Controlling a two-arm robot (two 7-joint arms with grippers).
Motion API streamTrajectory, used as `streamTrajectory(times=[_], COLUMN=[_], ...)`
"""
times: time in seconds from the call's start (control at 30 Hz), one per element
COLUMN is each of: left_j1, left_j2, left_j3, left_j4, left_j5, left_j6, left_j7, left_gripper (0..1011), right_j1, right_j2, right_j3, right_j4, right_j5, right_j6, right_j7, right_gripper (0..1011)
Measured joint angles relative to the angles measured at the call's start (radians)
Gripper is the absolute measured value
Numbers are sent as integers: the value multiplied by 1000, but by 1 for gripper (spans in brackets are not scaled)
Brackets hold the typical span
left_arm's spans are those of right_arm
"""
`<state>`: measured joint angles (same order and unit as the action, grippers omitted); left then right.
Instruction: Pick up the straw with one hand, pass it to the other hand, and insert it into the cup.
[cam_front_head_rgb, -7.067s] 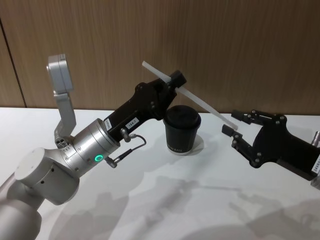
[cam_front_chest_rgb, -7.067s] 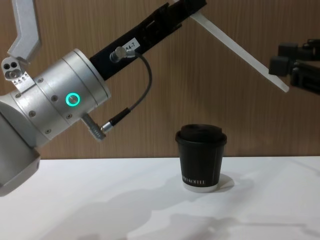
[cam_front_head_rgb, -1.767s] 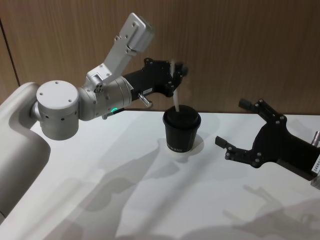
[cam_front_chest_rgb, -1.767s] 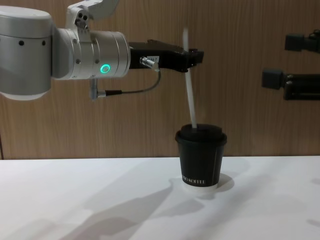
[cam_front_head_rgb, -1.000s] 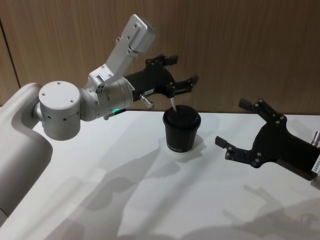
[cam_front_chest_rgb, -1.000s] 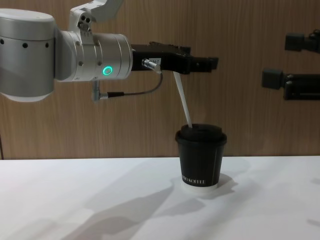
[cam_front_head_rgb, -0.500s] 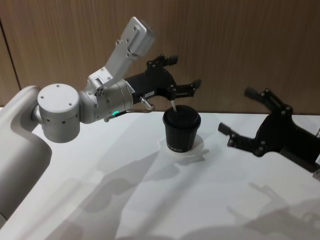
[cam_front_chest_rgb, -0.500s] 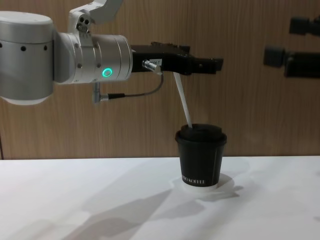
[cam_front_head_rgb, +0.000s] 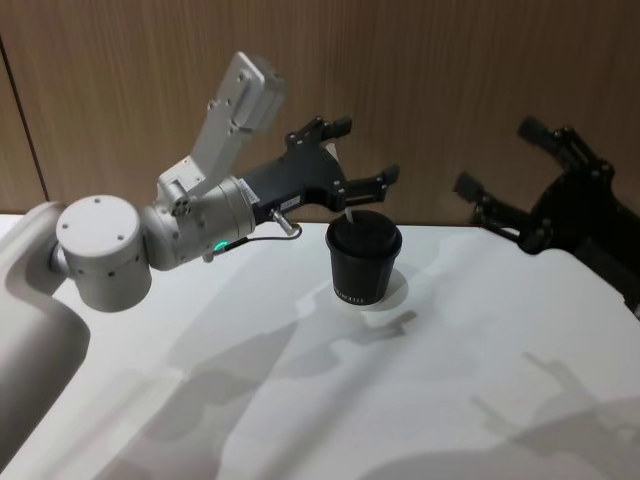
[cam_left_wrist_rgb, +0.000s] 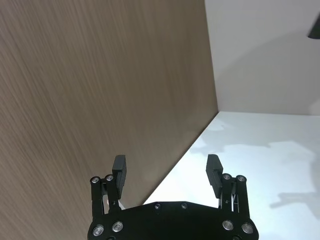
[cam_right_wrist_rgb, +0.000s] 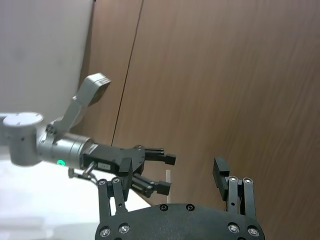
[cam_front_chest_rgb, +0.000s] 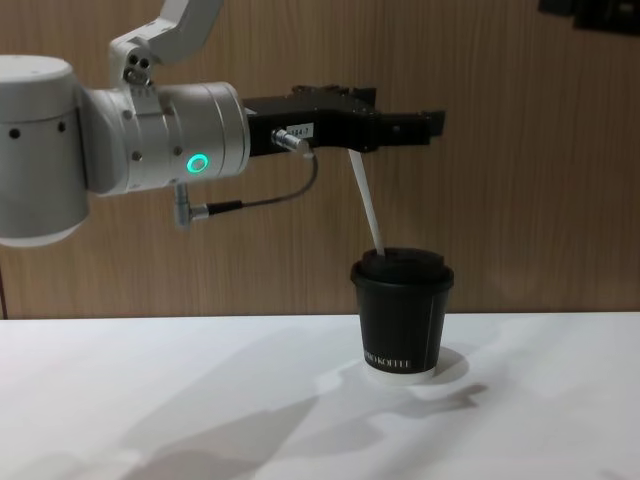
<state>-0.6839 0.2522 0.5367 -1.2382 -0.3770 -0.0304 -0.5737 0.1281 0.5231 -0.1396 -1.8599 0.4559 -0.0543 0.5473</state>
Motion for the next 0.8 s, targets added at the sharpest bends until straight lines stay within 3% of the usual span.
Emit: streamTrajectory(times=[0.4,0.8], left_j1=[59,107], left_j2=[16,31], left_j3=[-23,-43], left_j4=[-46,-102], left_j5=[-33,-87], left_j6=[-69,-136], left_j7=[-11,-48], left_gripper=[1000,1001], right_j1=[3,12], right_j2=[-42,-67], right_j3=[-5,-40], right_j4=[-70,-110], right_j5=[61,87], right_j6=[142,222], right_j7=[-105,-158], right_gripper=[1001,1001])
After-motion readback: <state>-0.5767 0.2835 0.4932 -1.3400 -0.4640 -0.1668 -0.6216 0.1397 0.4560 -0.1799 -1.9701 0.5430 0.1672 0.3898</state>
